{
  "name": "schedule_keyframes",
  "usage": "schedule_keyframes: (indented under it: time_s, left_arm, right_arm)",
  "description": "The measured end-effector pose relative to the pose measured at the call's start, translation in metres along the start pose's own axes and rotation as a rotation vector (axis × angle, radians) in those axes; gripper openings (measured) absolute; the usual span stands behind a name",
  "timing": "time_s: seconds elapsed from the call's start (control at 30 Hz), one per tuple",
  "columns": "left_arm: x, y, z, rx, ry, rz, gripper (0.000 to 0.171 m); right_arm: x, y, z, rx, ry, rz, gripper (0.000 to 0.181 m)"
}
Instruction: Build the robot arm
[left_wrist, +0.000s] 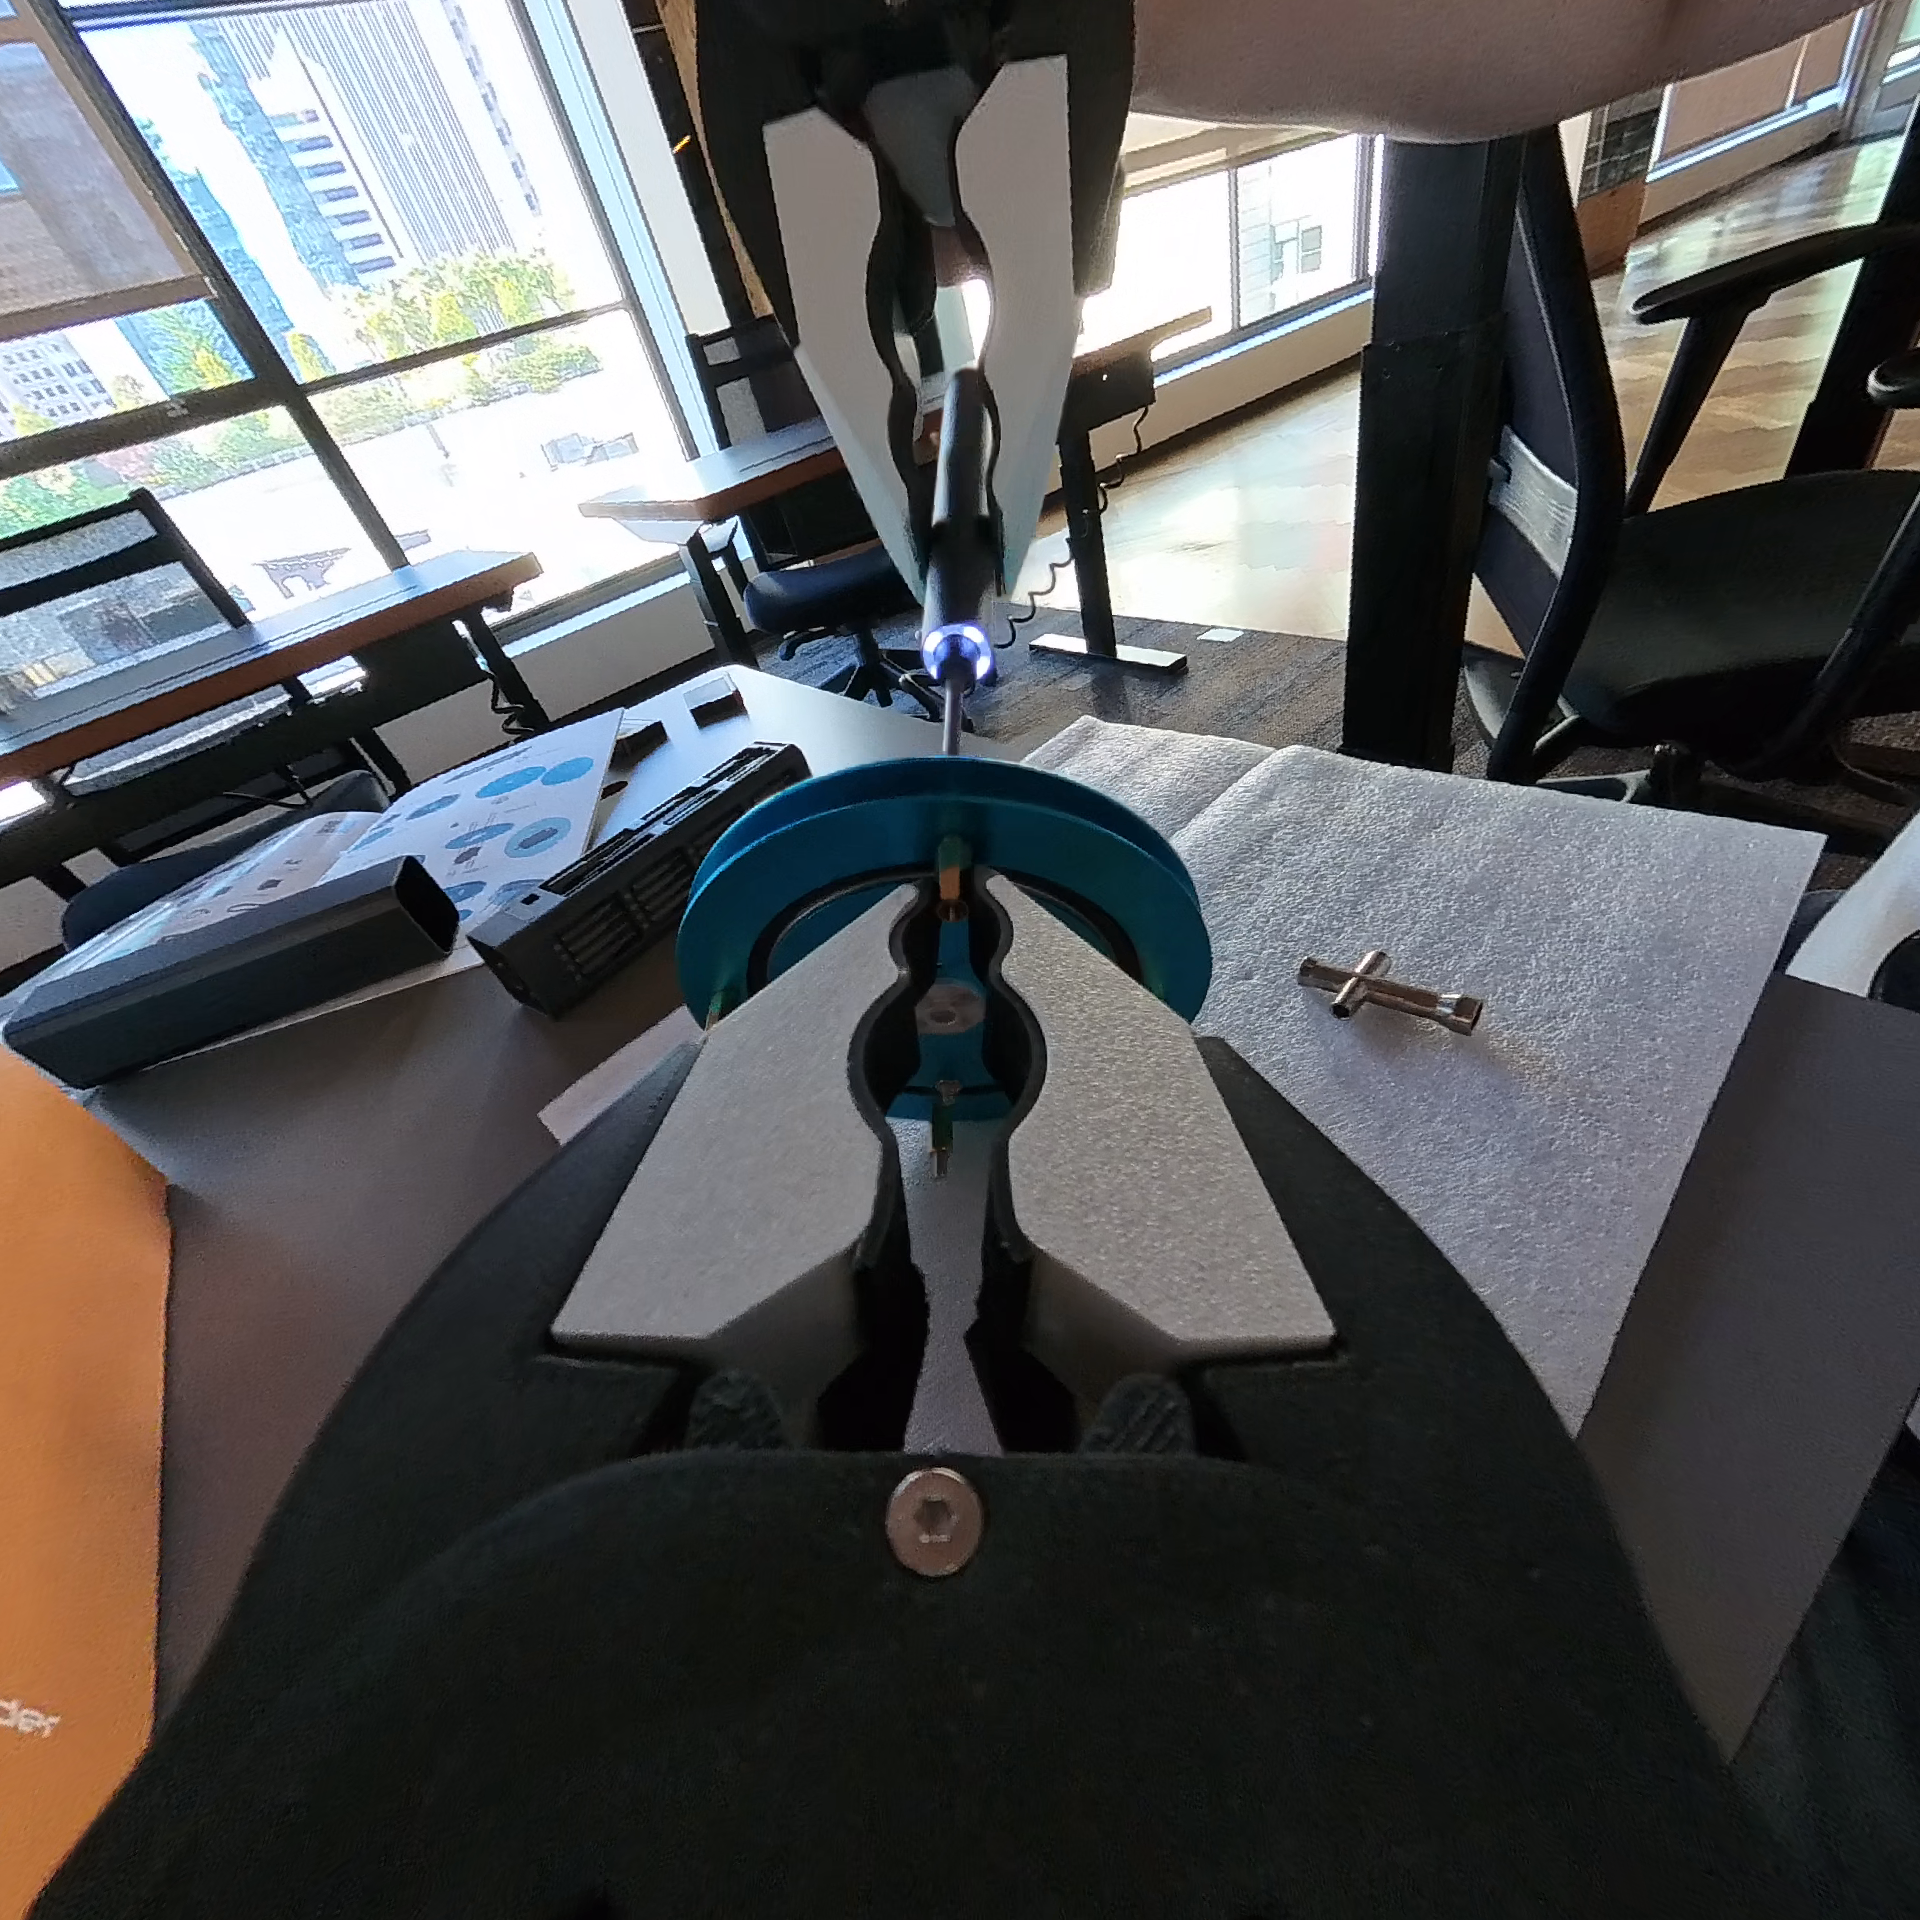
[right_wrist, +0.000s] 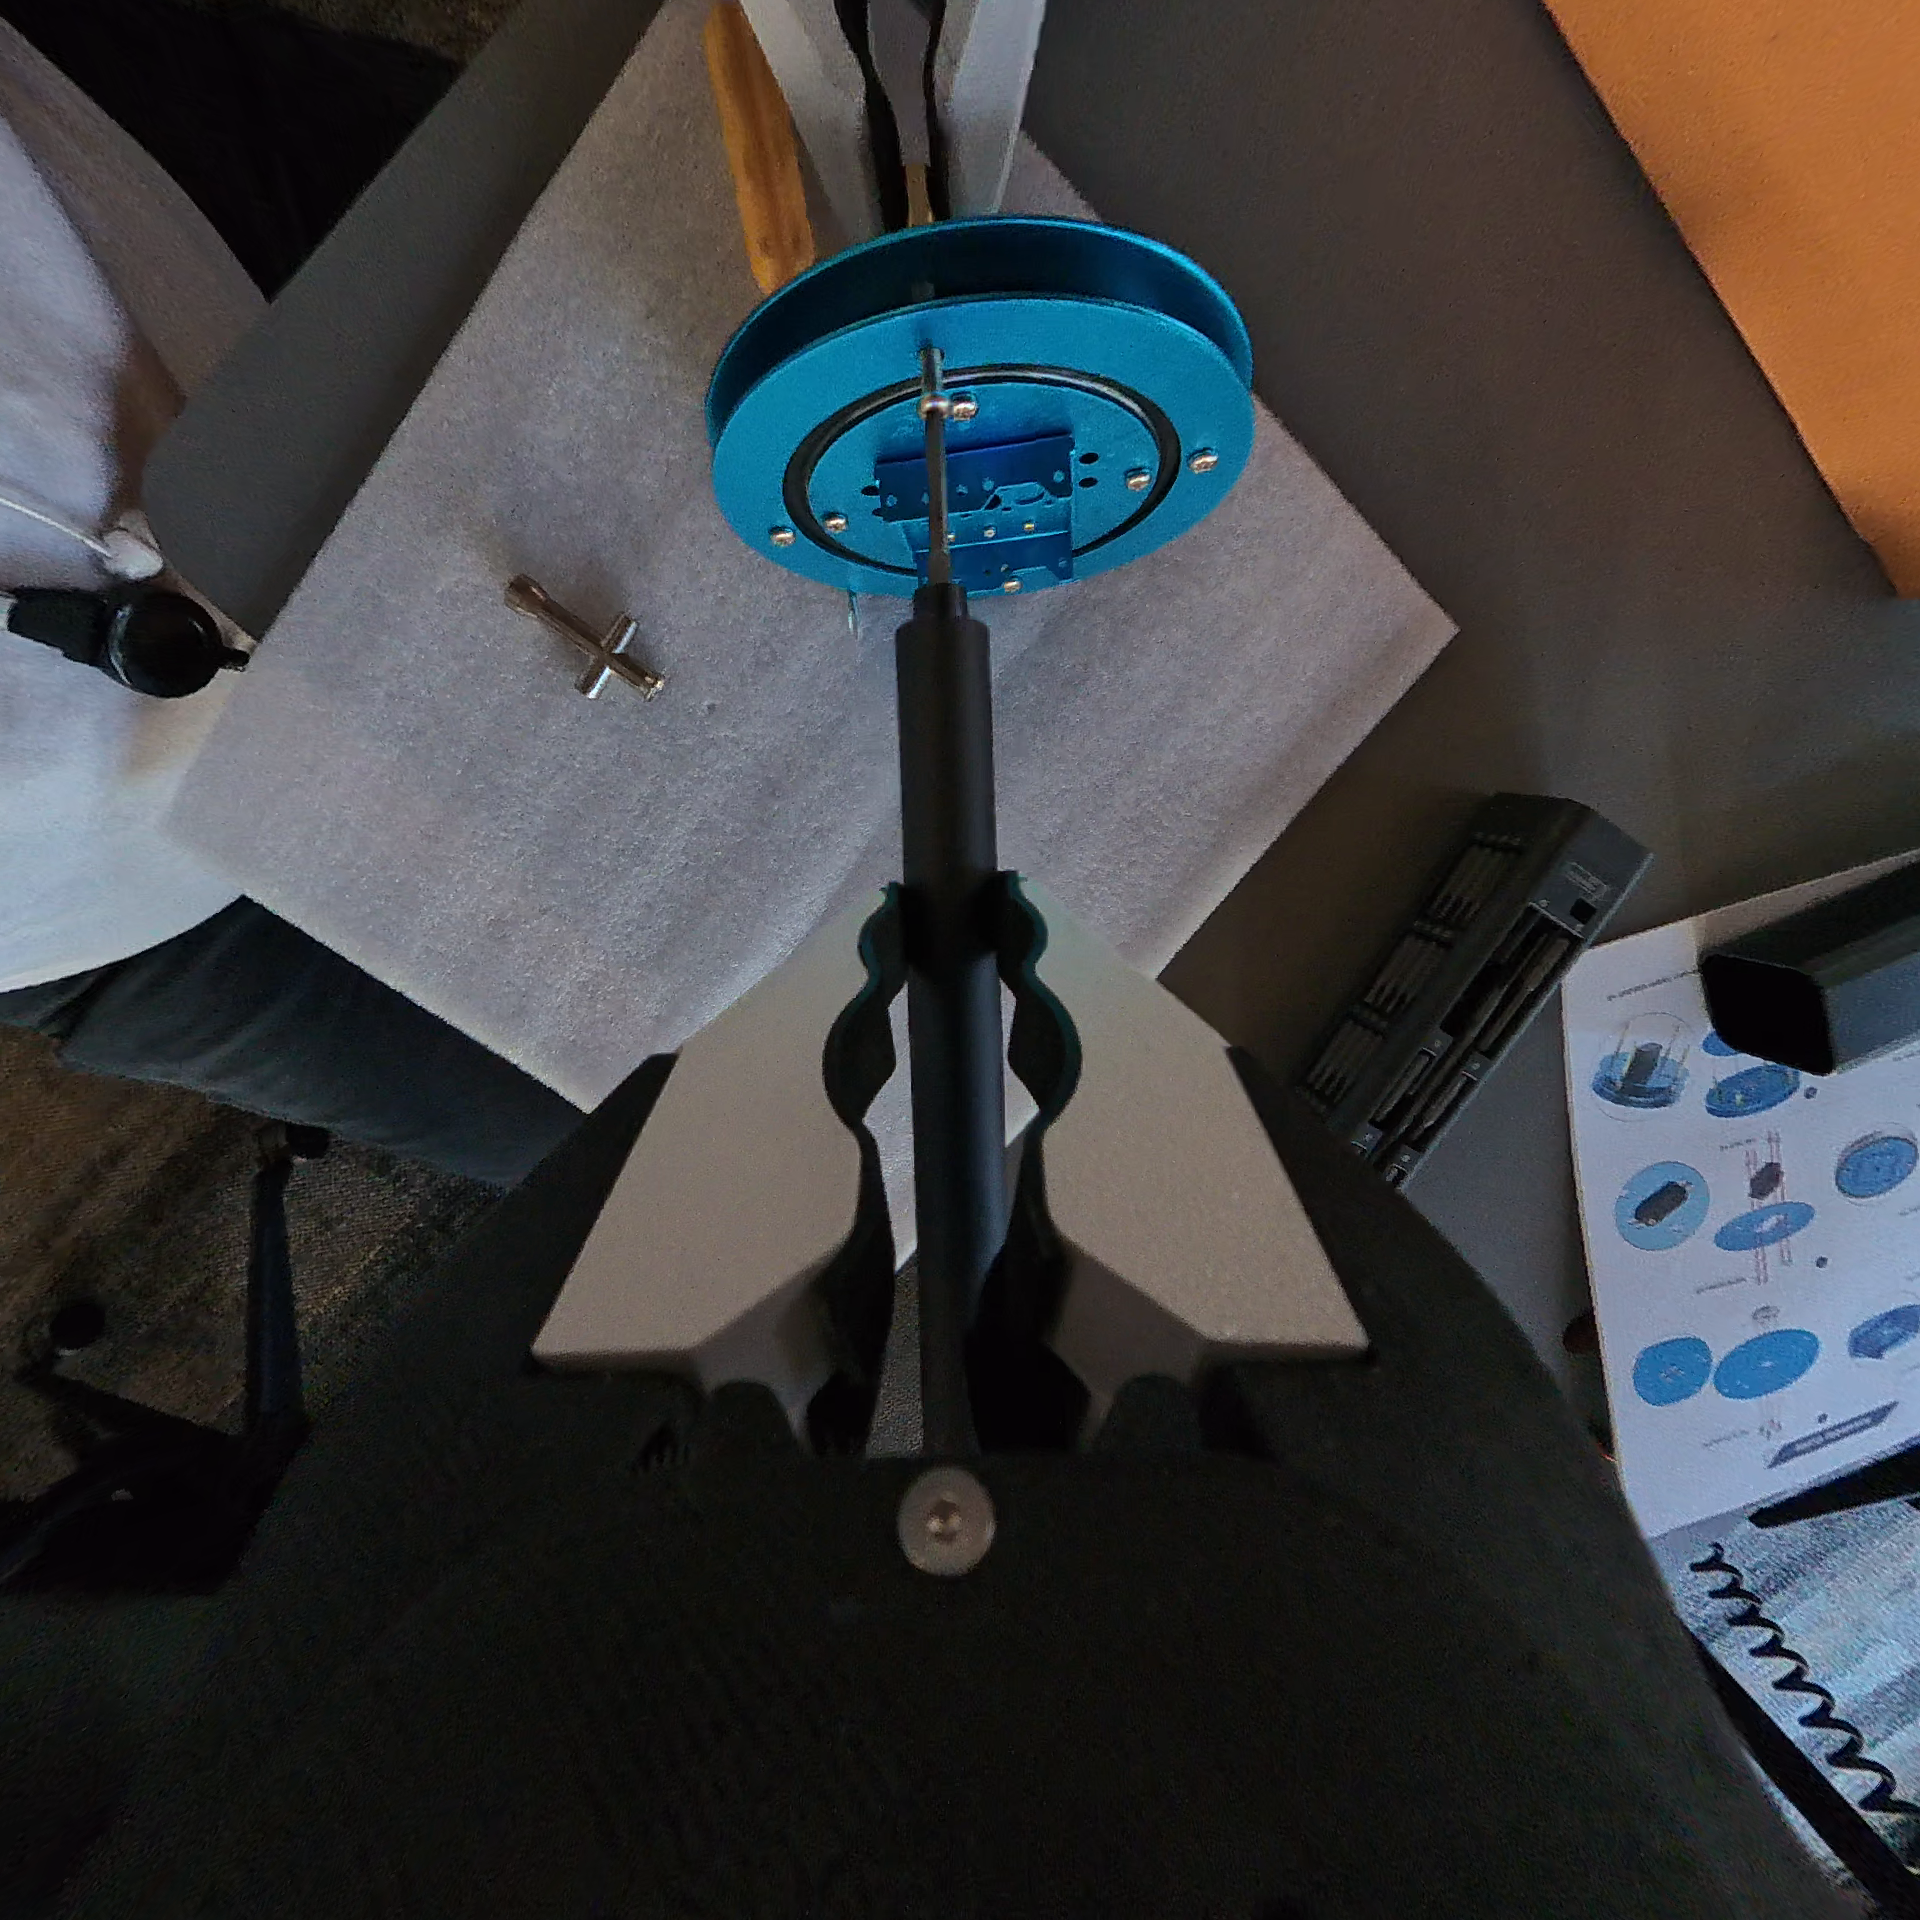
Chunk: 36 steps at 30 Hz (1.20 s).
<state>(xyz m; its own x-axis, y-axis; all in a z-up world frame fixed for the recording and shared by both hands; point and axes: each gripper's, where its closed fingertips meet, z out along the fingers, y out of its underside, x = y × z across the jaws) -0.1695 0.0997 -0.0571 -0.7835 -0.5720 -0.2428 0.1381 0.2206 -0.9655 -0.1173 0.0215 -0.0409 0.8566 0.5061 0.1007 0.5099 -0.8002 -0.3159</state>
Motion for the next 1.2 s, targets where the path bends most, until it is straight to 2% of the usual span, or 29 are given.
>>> schedule_keyframes:
  time_s: [0.33, 0.4, 0.43, 0.47, 0.53, 0.67, 0.7, 0.73, 0.77, 0.83, 0.93, 1.03, 1.1, 1.13, 1.2]
  left_arm:
    - [0.001, -0.001, 0.001, -0.012, 0.005, 0.000, 0.003]
    - [0.001, -0.001, 0.003, -0.010, 0.004, -0.007, 0.004]
    - [0.002, -0.002, 0.004, -0.011, 0.008, -0.009, 0.004]
    - [0.003, -0.002, 0.006, -0.011, 0.012, -0.008, 0.004]
    - [0.004, -0.004, 0.009, -0.010, 0.015, 0.001, 0.004]
    - [0.001, -0.003, 0.007, -0.015, 0.006, -0.002, 0.004]
    - [0.000, -0.002, 0.006, -0.018, 0.006, -0.003, 0.004]
    - [0.000, -0.002, 0.006, -0.022, 0.004, 0.000, 0.004]
    - [0.000, -0.002, 0.005, -0.024, 0.001, 0.003, 0.004]
    - [0.000, -0.002, 0.004, -0.024, 0.007, -0.003, 0.004]
    - [-0.005, 0.000, 0.003, -0.023, -0.008, -0.012, 0.004]
    - [-0.008, 0.001, 0.001, -0.033, -0.023, -0.016, 0.004]
    - [-0.010, 0.002, 0.000, -0.036, -0.035, -0.041, 0.004]
    - [-0.010, 0.002, -0.001, -0.036, -0.037, -0.055, 0.004]
    - [-0.010, 0.003, -0.002, -0.039, -0.042, -0.076, 0.004]
  right_arm:
    - [-0.003, 0.002, -0.001, -0.029, -0.012, 0.002, 0.016]
    - [-0.004, -0.006, 0.000, 0.005, -0.012, -0.004, 0.016]
    - [-0.006, -0.010, 0.000, 0.019, -0.014, -0.014, 0.015]
    - [-0.006, -0.010, 0.001, 0.006, -0.005, -0.033, 0.000]
    - [-0.001, -0.005, 0.005, -0.044, 0.054, -0.082, 0.000]
    - [-0.007, 0.008, 0.025, -0.053, -0.017, -0.011, 0.000]
    - [-0.006, 0.010, 0.030, -0.029, -0.028, 0.027, 0.001]
    - [-0.008, 0.012, 0.034, 0.012, -0.048, 0.060, 0.017]
    - [-0.010, 0.019, 0.039, 0.036, -0.077, 0.106, 0.026]
    - [-0.011, 0.040, 0.052, 0.050, -0.102, 0.194, 0.031]
    - [0.002, 0.076, 0.072, 0.074, -0.059, 0.243, 0.036]
    - [0.007, 0.083, 0.079, 0.169, -0.114, 0.343, 0.037]
    - [0.008, 0.074, 0.081, 0.233, -0.135, 0.352, 0.031]
    - [0.008, 0.075, 0.083, 0.220, -0.126, 0.336, 0.016]
    - [0.010, 0.076, 0.082, 0.208, -0.076, 0.296, 0.006]
